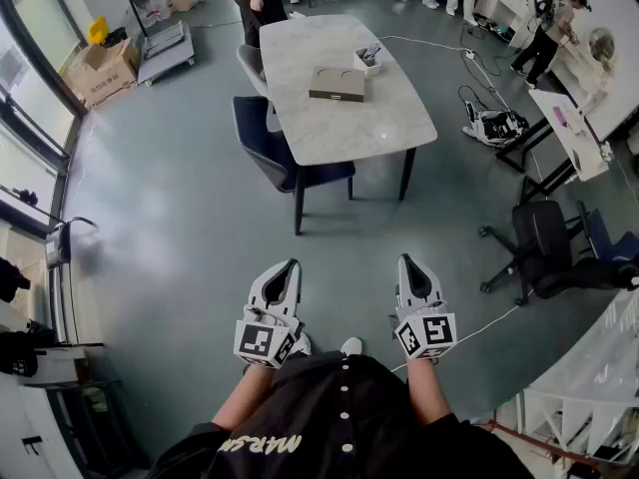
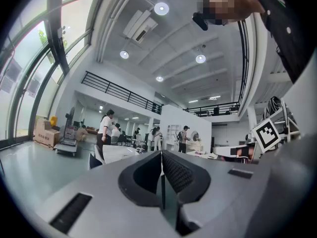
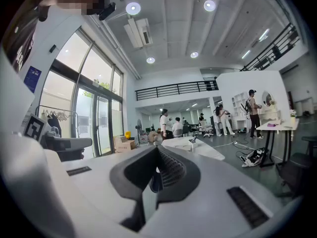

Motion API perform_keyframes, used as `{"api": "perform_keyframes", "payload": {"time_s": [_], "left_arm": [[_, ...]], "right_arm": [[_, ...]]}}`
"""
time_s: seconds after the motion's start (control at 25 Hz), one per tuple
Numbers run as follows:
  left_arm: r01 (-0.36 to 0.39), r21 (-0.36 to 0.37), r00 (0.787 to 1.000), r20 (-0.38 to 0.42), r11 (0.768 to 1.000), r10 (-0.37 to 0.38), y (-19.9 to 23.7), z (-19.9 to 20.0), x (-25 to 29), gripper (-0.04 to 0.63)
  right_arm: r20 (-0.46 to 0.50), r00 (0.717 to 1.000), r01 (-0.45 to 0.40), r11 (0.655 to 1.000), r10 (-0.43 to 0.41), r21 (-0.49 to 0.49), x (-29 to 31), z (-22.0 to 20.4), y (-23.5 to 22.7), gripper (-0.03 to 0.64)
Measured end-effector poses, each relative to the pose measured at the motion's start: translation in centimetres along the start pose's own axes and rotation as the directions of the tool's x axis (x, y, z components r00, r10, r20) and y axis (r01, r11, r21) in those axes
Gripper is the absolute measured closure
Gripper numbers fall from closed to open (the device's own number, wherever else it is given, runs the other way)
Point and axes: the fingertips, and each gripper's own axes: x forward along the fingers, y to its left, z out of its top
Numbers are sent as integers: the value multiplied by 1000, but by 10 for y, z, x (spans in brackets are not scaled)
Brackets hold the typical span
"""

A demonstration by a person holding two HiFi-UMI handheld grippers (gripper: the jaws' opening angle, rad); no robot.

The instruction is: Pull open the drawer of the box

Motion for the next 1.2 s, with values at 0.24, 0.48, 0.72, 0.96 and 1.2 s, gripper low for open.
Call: {"api": "perform_keyframes", "payload": {"time_s": [0.24,0.48,0.72,0.96,1.2], "left_arm": [[-8,-1,1000,-1,1000,8,2,-2,0,578],[-4,-4,1000,2,1000,4,5,0,1,578],[-7,-9,1000,-24,1000,7,20,-1,-3,578],[16,17,999,-43,1000,-16,32,-3,-9,578],[35,28,998,-48,999,-34,47,0,-8,578]], "right_arm": [[0,1000,-4,1000,4,2,3,1,1,621],[9,1000,-12,1000,12,5,7,2,6,621],[18,1000,14,1000,-14,-2,18,2,20,620],[27,998,48,999,-49,20,25,-8,38,620],[21,998,62,997,-62,35,37,-14,53,620]]}}
